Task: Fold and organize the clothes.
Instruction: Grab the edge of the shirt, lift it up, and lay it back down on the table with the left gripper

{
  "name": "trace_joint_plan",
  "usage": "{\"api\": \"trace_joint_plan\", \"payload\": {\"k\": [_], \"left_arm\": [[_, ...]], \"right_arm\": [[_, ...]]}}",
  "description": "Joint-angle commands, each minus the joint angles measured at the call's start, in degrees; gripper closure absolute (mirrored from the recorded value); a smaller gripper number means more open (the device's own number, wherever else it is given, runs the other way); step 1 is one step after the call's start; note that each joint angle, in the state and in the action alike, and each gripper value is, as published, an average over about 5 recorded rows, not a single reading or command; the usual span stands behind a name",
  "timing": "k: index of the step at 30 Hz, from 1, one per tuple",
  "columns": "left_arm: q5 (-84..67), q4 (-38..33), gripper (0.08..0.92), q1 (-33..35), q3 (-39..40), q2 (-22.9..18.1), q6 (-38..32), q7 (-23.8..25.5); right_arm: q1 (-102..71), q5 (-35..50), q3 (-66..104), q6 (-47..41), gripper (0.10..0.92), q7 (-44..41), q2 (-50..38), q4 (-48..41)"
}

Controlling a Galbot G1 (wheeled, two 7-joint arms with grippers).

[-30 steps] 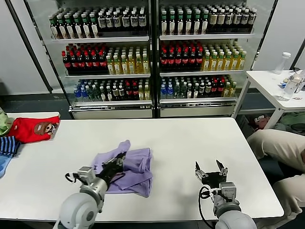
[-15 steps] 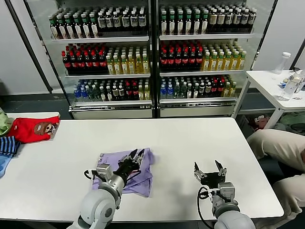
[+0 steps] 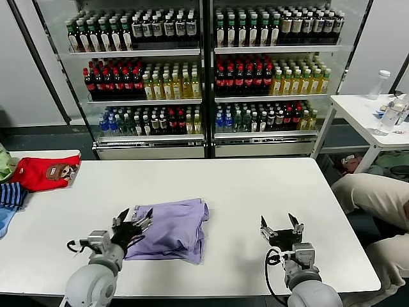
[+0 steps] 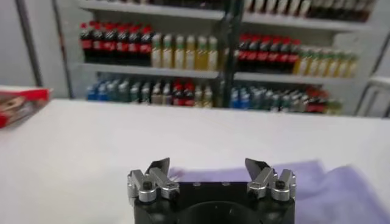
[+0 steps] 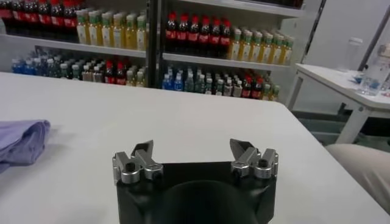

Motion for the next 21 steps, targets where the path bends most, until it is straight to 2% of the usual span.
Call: {"api": "trace_joint_plan", "payload": {"k": [1,9,12,21], "left_arm": [[2.6,6.8,0.182,4.0,-6.0,1.1,-0.7,3.8],[-8.0,6.2,0.185,2.8,-5.3,0.1,2.8,5.6],[-8.5,6.0,0.243,2.8,-4.8,-0.2,3.1,6.1],[-11.4,6.0,0.501,2.3,-4.3,-1.0,4.1,5.8]], "right_arm": [[0.0,0.0,0.0,0.1,0.203,0.0,-0.2,-0.2],[0.2,0.0,-0.3,0.1,0.203,-0.1,-0.4,-0.2],[0.3,0.0,-0.4,0.1,0.203,-0.1,-0.4,-0.3],[0.5,0.0,-0.4,0.1,0.203,-0.1,-0.4,-0.2]]}}
